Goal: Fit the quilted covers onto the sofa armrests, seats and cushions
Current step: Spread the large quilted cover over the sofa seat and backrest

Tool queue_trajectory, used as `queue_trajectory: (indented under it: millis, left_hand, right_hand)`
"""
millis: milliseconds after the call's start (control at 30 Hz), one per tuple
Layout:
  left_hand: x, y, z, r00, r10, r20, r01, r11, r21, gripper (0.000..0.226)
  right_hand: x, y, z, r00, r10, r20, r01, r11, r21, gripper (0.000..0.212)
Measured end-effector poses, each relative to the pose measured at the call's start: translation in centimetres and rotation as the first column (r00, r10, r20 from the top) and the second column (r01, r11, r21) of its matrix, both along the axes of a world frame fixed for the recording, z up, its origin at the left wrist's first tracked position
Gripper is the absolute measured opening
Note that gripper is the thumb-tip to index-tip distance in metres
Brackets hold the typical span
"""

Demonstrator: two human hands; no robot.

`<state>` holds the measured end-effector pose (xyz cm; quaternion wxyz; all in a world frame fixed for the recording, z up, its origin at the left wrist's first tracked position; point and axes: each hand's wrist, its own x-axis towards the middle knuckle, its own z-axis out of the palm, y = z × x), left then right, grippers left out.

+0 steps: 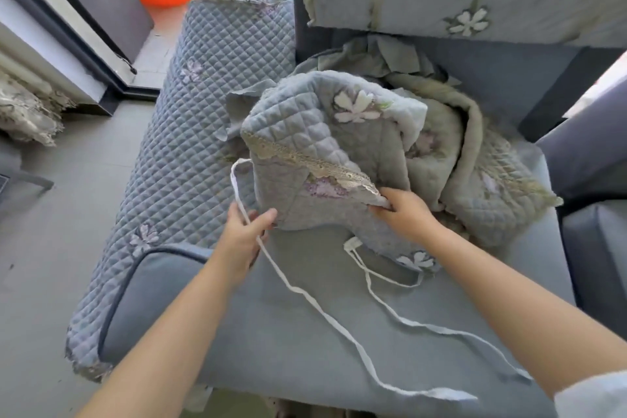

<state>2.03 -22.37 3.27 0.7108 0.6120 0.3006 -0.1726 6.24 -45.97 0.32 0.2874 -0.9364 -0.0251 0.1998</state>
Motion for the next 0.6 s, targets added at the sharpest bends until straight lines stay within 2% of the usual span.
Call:
queue_trajectory:
  millis: [67, 100, 133, 200, 267, 333, 367, 433, 467, 500, 533, 567, 600]
  left_hand:
    - [-0.5, -0.7, 0.4, 0.978, -0.206, -0.020, 0.203, 0.931, 0.303, 0.081]
    - [-0.7, -1.3, 0.8, 0.960, -0.278, -0.026, 0.268, 0.890, 0.368, 0.095]
    - [-0.5, -1.9, 0.4, 0.949, -0.315, 0.016, 0.289, 0.887, 0.360, 0.103]
    - [0.0, -2.5, 0.9, 0.972, -0.185, 0.146, 0.165, 0.977, 0.136, 0.098]
    - [1.5, -3.2, 1.7, 0.985, -0.004, 0.174, 0.016, 0.997, -0.071, 0.094]
    - [3.2, -3.3, 2.3, 0.987, 0.069, 0.145, -0.060, 0.996, -0.064, 0.106]
    - [4.0, -3.2, 2.3, 0.991, 0.071, 0.109, -0.070, 0.997, -0.007, 0.105]
    - [4.9, -3.5, 2.4, 0.995, -0.071, 0.067, 0.057, 0.980, 0.190, 0.084]
    - [4.6, -4.2, 2.7, 0.971, -0.235, 0.052, 0.210, 0.932, 0.294, 0.079]
    - [4.0, -4.8, 3.3, 0.910, -0.415, 0.019, 0.374, 0.838, 0.398, 0.080]
    - [3.3, -5.1, 3.7, 0.813, -0.581, -0.018, 0.518, 0.710, 0.478, 0.081]
    - [2.8, -5.3, 4.2, 0.694, -0.717, -0.066, 0.638, 0.570, 0.517, 0.081]
    - [2.1, -5.6, 4.8, 0.554, -0.822, -0.132, 0.748, 0.422, 0.512, 0.079]
  right_hand:
    - [-0.5, -0.6, 0.7, 1.000, -0.011, 0.015, 0.011, 1.000, 0.027, 0.025]
    - [-1.0, -1.1, 1.2, 1.000, 0.005, 0.017, -0.005, 1.000, 0.025, 0.029]
    - [-1.4, -2.0, 1.6, 0.999, 0.029, 0.015, -0.029, 0.999, 0.020, 0.027]
    - [-2.5, -2.8, 1.7, 0.988, 0.156, -0.013, -0.157, 0.987, -0.022, 0.018]
    - [-4.0, -3.7, 2.0, 0.959, 0.282, -0.036, -0.283, 0.958, -0.038, 0.018]
    - [-4.9, -4.8, 3.2, 0.924, 0.359, -0.129, -0.357, 0.933, 0.039, 0.026]
    - [-5.1, -5.4, 3.7, 0.898, 0.388, -0.207, -0.385, 0.921, 0.058, 0.031]
    - [-5.5, -6.6, 5.1, 0.796, 0.429, -0.426, -0.475, 0.880, 0.000, 0.031]
    - [-5.9, -7.4, 5.7, 0.720, 0.432, -0.543, -0.542, 0.838, -0.052, 0.022]
    - [-5.9, -7.9, 6.2, 0.636, 0.408, -0.655, -0.602, 0.793, -0.091, 0.007]
    - [-5.7, -8.3, 6.6, 0.561, 0.357, -0.747, -0.635, 0.764, -0.111, 0.018]
    - [-5.3, -8.9, 6.8, 0.528, 0.323, -0.786, -0.648, 0.751, -0.127, 0.035]
    - [-5.0, -9.3, 7.0, 0.578, 0.315, -0.752, -0.620, 0.770, -0.154, 0.044]
